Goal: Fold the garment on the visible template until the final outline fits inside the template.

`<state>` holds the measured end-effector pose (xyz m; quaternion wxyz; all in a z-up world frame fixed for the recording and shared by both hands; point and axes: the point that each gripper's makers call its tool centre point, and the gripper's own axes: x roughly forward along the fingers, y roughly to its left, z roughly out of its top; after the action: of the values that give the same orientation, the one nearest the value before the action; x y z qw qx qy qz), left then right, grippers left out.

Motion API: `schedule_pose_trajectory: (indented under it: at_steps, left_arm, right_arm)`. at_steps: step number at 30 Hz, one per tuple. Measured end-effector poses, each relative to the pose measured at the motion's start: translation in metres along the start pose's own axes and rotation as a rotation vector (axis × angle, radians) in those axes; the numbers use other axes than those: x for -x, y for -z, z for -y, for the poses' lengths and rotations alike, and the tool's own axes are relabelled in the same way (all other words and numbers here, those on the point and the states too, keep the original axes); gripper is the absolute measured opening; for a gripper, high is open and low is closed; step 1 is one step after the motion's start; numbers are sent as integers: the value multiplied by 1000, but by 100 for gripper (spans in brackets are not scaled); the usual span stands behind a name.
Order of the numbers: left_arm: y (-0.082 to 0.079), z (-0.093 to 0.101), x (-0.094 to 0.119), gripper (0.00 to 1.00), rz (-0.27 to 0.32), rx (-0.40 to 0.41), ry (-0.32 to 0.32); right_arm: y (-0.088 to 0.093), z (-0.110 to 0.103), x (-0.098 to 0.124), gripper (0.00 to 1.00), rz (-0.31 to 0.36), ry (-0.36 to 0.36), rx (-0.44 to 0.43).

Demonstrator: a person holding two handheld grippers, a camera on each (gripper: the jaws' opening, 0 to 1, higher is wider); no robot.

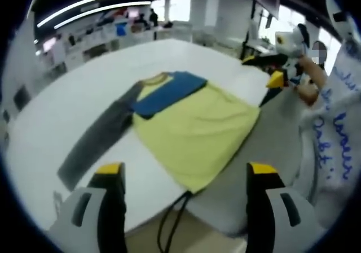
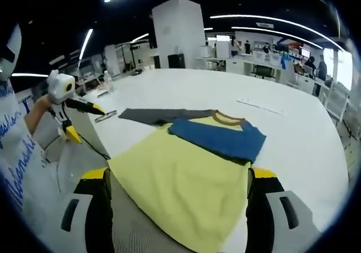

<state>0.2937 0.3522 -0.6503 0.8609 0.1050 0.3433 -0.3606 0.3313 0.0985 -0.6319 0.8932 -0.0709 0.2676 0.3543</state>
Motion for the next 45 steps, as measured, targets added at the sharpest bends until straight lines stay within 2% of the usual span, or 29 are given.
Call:
schedule_pose_trajectory:
  at_steps: [10, 20, 25, 30, 36, 41, 45]
  left_arm:
    - [3, -28, 7, 83, -11, 2, -54]
    - [15, -62, 13, 82, -49, 19, -94]
    - [20, -85, 18, 82, -59, 31, -121]
    - [25, -106, 23, 81, -53, 59, -144]
    - [38, -134, 33, 81, -64, 102, -192]
    - [49, -155, 33, 79, -69, 141, -228]
    - [55, -169, 31, 78, -77, 170, -231]
  right_arm:
    - [3, -4, -2, 100, 3, -28, -9]
    - [10, -2, 1, 100, -17, -15, -5]
    - [10, -9, 0, 100, -22, -36, 11]
    - [10, -9, -1, 100, -30, -31, 16]
    - [12, -10, 0, 100, -40, -27, 19]
    - [12, -10, 0, 100, -41, -20, 19]
    - [9, -12, 1, 100, -43, -29, 22]
